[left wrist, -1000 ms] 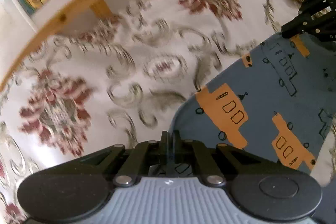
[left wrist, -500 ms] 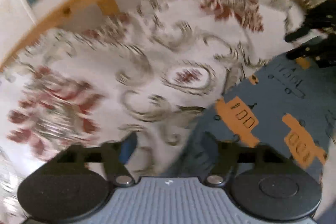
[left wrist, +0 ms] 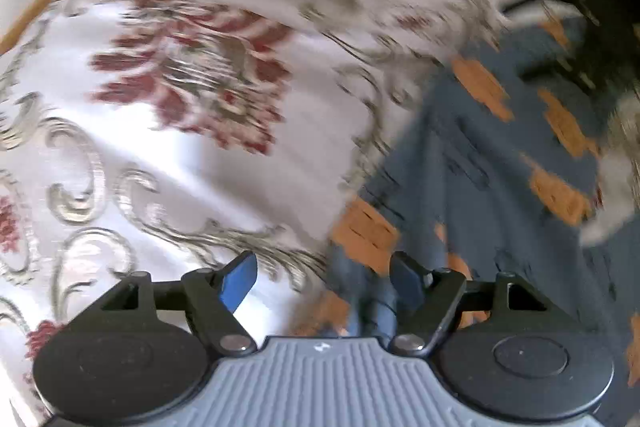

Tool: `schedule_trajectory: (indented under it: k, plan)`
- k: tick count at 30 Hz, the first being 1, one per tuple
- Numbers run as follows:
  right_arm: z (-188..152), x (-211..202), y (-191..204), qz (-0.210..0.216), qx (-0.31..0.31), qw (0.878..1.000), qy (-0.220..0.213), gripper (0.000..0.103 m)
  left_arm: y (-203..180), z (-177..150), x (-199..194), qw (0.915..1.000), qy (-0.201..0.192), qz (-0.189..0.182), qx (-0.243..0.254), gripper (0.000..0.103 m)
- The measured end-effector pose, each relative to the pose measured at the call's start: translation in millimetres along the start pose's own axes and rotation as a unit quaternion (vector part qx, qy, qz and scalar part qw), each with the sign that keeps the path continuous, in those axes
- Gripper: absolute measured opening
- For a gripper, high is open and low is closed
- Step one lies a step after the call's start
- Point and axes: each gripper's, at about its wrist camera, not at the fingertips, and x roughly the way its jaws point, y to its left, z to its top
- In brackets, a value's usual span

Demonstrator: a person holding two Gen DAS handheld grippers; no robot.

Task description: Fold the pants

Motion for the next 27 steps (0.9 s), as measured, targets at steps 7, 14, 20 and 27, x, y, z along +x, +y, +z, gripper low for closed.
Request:
schedule_trajectory:
  k: [7, 14, 20, 27]
  plan:
    - [-1, 38, -12, -0.038, 0.010, 0.998, 0.040, 0.074, -18, 3, 21, 0.9972, 0.055, 0.041, 0.031, 0.010]
    - [-5, 30, -12, -0.053, 0.008, 0.998, 0.031, 0.002, -28, -2, 12, 0.9961, 0.028, 0.083, 0.003, 0.002]
    - [-13, -6, -4, -0.078, 0.017, 0.997, -0.014, 0.000, -36, -17, -16, 0.9892, -0.030, 0.139, -0.036, 0.002]
    - [-25, -53, 11, -0.094, 0.001, 0.994, -0.052, 0.000, -66, -24, -40, 0.9741, -0.090, 0.208, 0.000, 0.002]
